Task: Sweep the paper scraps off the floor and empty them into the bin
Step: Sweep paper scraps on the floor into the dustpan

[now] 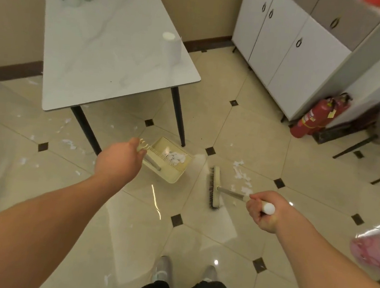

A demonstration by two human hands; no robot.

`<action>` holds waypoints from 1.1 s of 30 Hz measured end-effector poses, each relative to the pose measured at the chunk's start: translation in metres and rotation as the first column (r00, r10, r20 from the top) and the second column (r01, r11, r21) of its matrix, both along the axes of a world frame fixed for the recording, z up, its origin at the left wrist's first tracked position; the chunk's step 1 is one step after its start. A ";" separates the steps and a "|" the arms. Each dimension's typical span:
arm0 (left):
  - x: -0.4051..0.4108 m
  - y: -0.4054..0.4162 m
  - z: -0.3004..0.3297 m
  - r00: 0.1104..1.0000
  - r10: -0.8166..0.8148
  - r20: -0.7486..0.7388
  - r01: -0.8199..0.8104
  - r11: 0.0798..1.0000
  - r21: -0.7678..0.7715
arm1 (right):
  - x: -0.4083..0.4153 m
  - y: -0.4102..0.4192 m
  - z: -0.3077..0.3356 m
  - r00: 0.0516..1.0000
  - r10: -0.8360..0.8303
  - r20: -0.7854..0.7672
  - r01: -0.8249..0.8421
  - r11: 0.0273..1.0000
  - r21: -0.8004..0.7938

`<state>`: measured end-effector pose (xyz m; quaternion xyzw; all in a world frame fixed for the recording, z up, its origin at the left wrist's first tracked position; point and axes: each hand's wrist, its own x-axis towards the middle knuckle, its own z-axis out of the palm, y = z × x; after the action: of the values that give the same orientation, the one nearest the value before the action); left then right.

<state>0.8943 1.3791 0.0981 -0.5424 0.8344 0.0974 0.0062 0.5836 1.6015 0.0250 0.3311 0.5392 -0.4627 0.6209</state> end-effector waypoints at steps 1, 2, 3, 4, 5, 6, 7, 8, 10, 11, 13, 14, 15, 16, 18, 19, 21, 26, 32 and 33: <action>0.004 -0.004 0.000 1.000 0.015 -0.005 -0.015 1.000 -0.001 | 0.005 -0.007 0.001 1.000 -0.017 0.022 0.018 1.000 -0.020; 0.007 -0.008 -0.001 0.999 0.032 -0.009 -0.032 0.999 -0.006 | 0.011 -0.015 0.000 0.998 -0.027 0.054 0.030 0.999 -0.045; 0.009 -0.010 -0.001 0.999 0.052 -0.012 -0.052 0.999 -0.008 | 0.018 -0.024 -0.005 0.995 -0.032 0.093 0.039 0.997 -0.070; 0.010 -0.013 -0.001 0.997 0.078 -0.015 -0.078 0.997 -0.013 | 0.026 -0.034 -0.013 0.989 -0.035 0.141 0.049 0.994 -0.098; 0.013 -0.014 -0.001 0.994 0.105 -0.028 -0.106 0.994 -0.016 | 0.036 -0.042 -0.022 0.982 -0.039 0.183 0.063 0.990 -0.126; 0.014 -0.015 -0.001 0.990 0.131 -0.045 -0.132 0.991 -0.016 | 0.045 -0.051 -0.032 0.973 -0.039 0.226 0.075 0.986 -0.151; 0.015 -0.018 0.000 0.986 0.156 -0.054 -0.157 0.987 -0.019 | 0.054 -0.059 -0.042 0.963 -0.033 0.266 0.082 0.981 -0.175; 0.013 -0.022 0.000 0.982 0.182 -0.052 -0.184 0.983 -0.027 | 0.060 -0.072 -0.053 0.952 -0.022 0.305 0.083 0.979 -0.188; 0.013 -0.026 0.002 0.978 0.205 -0.044 -0.207 0.977 -0.052 | 0.072 -0.091 -0.068 0.936 -0.035 0.350 0.114 0.972 -0.207; 0.009 -0.031 0.002 0.976 0.214 -0.032 -0.216 0.974 -0.072 | 0.072 -0.104 -0.077 0.922 -0.028 0.387 0.121 0.968 -0.218; 0.002 -0.040 0.005 0.974 0.226 -0.015 -0.226 0.968 -0.105 | 0.070 -0.123 -0.088 0.894 -0.037 0.447 0.148 0.965 -0.217; -0.002 -0.044 0.007 0.973 0.231 -0.006 -0.230 0.966 -0.119 | 0.067 -0.132 -0.093 0.884 -0.049 0.466 0.167 0.962 -0.216; -0.006 -0.047 0.008 0.973 0.232 -0.001 -0.231 0.965 -0.129 | 0.063 -0.140 -0.096 0.883 -0.061 0.466 0.180 0.960 -0.215; -0.014 -0.050 0.008 0.971 0.237 0.004 -0.235 0.963 -0.129 | 0.055 -0.148 -0.100 0.885 -0.072 0.460 0.188 0.959 -0.212; -0.032 -0.052 0.011 0.967 0.254 0.013 -0.251 0.961 -0.120 | 0.035 -0.157 -0.105 0.894 -0.102 0.437 0.205 0.959 -0.195; -0.041 -0.053 0.010 0.968 0.248 0.026 -0.243 0.963 -0.120 | 0.021 -0.159 -0.108 0.893 -0.127 0.431 0.227 0.955 -0.188; -0.051 -0.055 0.009 0.972 0.228 0.050 -0.222 0.969 -0.112 | -0.007 -0.157 -0.110 0.885 -0.183 0.429 0.279 0.945 -0.173; -0.104 -0.062 -0.005 0.974 0.185 0.131 -0.175 0.981 -0.078 | -0.115 -0.120 -0.106 0.860 -0.333 0.387 0.404 0.907 -0.117; -0.184 -0.059 -0.019 0.984 0.054 0.169 -0.054 0.999 -0.005 | -0.216 -0.048 -0.093 0.831 -0.460 0.313 0.513 0.851 -0.113; -0.196 -0.058 -0.021 0.985 0.031 0.170 -0.033 0.999 0.012 | -0.226 -0.040 -0.091 0.831 -0.465 0.306 0.517 0.848 -0.114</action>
<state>0.6978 1.3209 0.0770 -0.5620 0.8213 0.0572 0.0797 0.3578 1.5620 -0.0658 0.4567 0.2997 -0.6081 0.5760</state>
